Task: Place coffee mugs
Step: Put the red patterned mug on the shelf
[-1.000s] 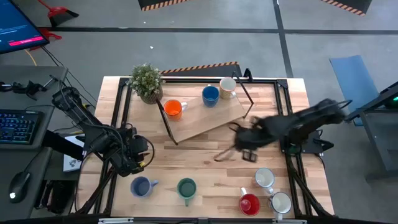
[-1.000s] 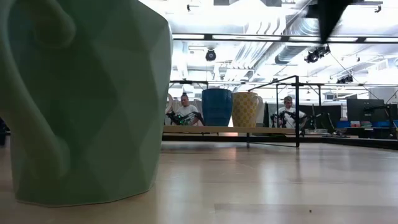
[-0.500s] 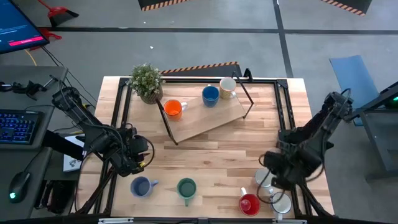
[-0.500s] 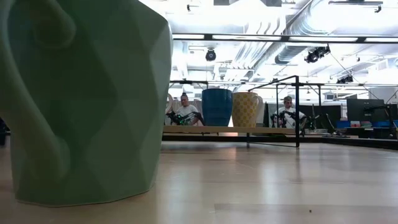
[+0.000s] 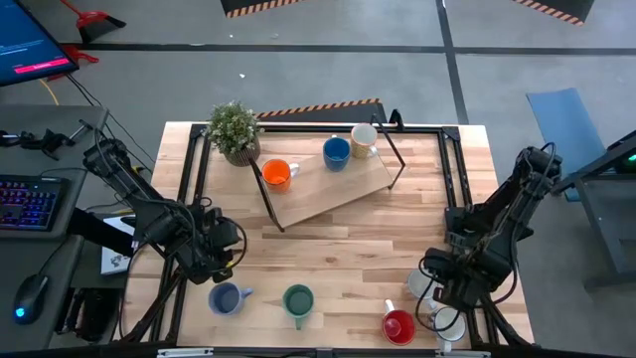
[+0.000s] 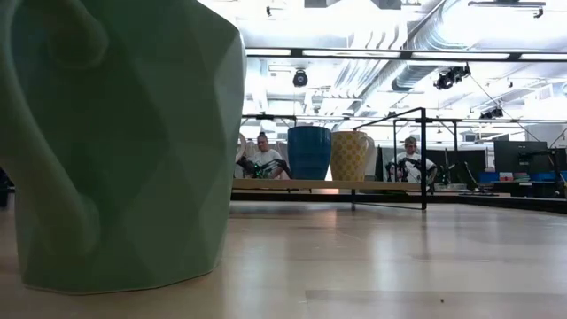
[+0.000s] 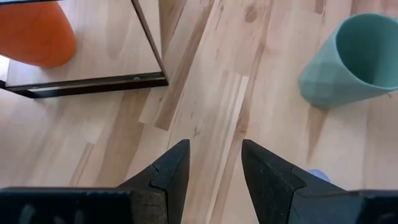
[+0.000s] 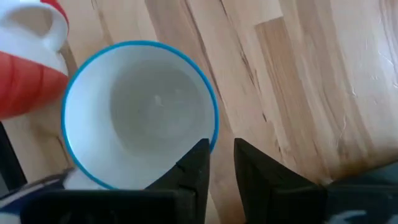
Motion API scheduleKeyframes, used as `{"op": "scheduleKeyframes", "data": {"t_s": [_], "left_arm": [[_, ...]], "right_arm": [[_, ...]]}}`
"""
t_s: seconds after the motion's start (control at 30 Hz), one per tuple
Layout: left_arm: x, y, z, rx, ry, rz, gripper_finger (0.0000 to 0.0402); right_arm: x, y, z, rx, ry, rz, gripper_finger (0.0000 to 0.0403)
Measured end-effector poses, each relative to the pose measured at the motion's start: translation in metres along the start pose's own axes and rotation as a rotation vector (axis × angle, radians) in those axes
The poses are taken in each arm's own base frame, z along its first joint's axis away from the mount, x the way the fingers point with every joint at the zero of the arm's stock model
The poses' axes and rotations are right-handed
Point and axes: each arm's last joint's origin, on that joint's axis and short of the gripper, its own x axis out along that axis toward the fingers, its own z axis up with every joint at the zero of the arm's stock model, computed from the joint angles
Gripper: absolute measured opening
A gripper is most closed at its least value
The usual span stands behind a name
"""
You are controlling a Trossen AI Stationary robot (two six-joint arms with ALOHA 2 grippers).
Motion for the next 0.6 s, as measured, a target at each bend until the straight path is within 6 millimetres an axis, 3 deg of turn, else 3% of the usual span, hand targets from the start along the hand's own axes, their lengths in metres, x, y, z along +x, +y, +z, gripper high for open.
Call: {"op": "scheduleKeyframes", "data": {"t_s": [0.43, 0.6], "left_arm": [[0.001, -0.001, 0.001, -0.006, -0.005, -0.007, 0.0133], [0.001, -0.001, 0.001, -0.005, -0.005, -0.007, 0.0133]], "right_arm": [[0.008, 0.004, 0.000, 0.011, -0.043, 0.024, 0.0062], [0.021, 0.012, -0.001, -0.009, -0.019, -0.028, 0.0062]]}}
